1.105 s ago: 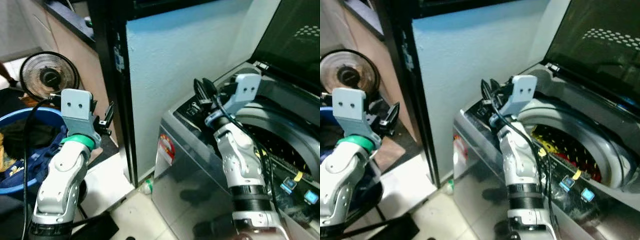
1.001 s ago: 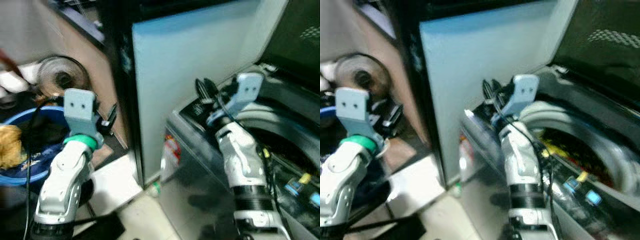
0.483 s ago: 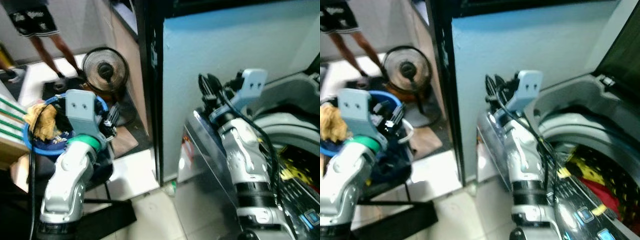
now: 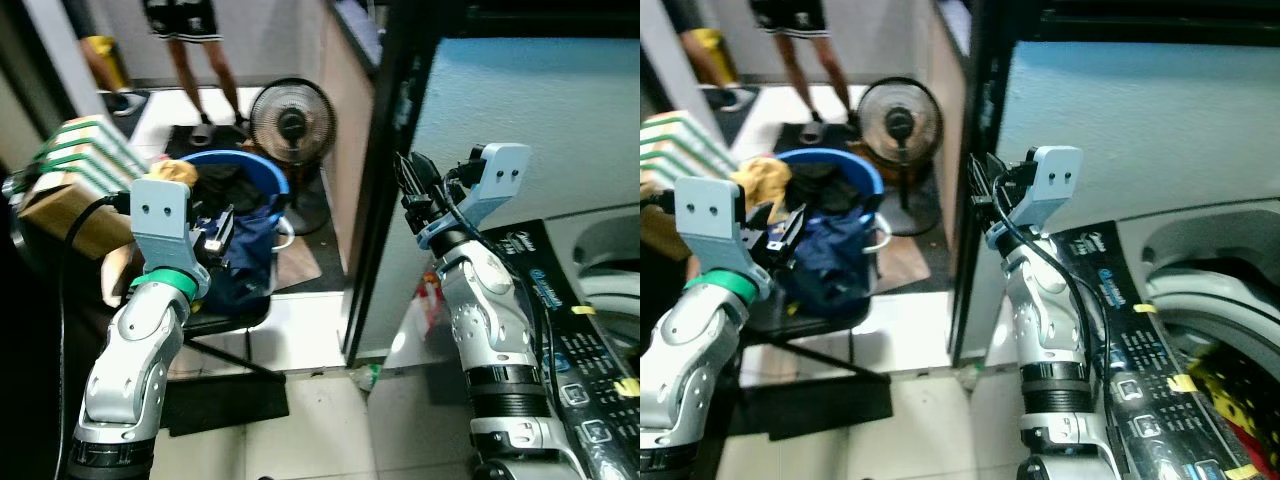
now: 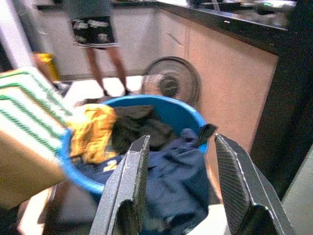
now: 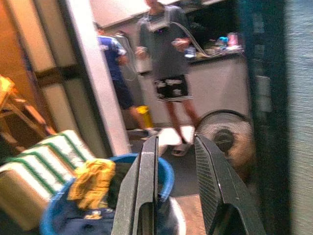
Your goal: Clothes washing
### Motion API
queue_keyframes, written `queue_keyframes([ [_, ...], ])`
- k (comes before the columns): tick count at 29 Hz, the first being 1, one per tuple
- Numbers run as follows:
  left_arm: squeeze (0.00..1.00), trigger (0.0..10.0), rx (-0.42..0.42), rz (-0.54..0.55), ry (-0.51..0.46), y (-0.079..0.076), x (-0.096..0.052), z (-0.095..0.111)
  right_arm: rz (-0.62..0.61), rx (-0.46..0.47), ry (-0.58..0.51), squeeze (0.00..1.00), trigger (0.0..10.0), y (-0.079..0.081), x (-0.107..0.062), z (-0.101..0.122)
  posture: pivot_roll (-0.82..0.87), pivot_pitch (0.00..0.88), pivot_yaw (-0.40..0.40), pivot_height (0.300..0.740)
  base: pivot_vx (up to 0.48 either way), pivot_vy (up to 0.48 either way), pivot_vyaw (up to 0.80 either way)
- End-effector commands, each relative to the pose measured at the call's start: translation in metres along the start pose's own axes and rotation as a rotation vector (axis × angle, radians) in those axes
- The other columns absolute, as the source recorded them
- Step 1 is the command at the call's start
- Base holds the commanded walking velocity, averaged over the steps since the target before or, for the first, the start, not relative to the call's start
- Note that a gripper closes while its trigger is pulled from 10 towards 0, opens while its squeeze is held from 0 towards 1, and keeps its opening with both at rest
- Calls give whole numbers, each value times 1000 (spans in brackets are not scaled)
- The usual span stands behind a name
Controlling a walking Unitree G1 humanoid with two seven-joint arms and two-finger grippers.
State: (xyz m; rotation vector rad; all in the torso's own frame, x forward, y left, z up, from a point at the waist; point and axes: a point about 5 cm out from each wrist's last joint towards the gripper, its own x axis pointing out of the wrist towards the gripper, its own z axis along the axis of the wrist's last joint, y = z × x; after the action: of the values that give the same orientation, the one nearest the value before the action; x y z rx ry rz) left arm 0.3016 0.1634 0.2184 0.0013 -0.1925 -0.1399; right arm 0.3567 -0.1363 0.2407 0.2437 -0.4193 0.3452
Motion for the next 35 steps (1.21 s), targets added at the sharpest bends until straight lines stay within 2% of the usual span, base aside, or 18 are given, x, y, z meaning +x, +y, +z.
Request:
queue_keyframes([
  [1, 0, 10000, -14, 4, 10, 1, -1, -2, 4, 30, -2, 0, 10000, 1, 1, -1, 154, 12, 19, 740, 0, 0, 0],
  [2, 0, 10000, -16, 5, 9, 2, -1, -2, -7, 64, -13, 0, 10000, 0, 0, -1, 154, 12, 19, 740, 0, 0, 0],
  [7, 0, 10000, -24, -1, 4, 1, -2, -2, -1, 59, -6, 0, 10000, -2, -3, -2, 153, 5, 17, 740, 0, 144, 0],
  [15, 0, 10000, -27, -8, 2, -1, -2, -2, 18, 73, -5, 0, 10000, 3, -5, -5, 152, 0, 19, 740, 0, 442, 0],
  [35, 0, 10000, -27, -8, 7, -1, -3, -3, 13, 87, 2, 0, 10000, 3, -8, -8, 159, 0, 18, 740, 0, 453, 0],
])
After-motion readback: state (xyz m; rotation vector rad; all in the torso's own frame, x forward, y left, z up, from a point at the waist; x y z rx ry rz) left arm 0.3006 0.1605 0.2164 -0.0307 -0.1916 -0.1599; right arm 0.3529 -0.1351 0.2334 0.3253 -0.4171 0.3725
